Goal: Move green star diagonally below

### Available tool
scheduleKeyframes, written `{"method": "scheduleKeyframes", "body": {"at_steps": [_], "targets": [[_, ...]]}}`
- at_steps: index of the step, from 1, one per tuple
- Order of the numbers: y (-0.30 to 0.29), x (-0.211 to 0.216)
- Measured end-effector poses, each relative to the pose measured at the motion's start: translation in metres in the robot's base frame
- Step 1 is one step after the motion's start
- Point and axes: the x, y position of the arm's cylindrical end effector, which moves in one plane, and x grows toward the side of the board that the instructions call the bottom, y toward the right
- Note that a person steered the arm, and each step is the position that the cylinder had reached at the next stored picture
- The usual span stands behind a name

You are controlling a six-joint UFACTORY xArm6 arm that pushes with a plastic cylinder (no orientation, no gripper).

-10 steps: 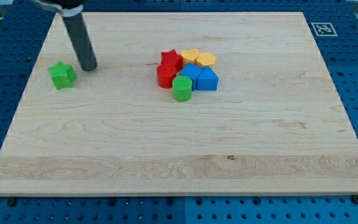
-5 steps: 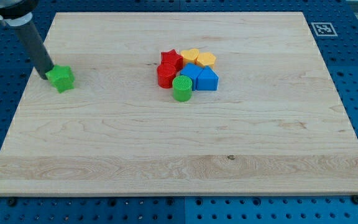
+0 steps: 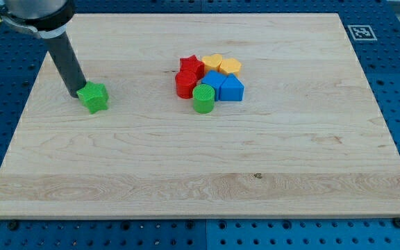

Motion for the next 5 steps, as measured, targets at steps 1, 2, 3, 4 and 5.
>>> {"method": "scheduleKeyframes", "body": {"at_steps": [1, 2, 3, 4, 5], "targets": [[0.000, -0.001], [0.000, -0.004], [0.000, -0.007], [0.000, -0.011], [0.000, -0.013]]}}
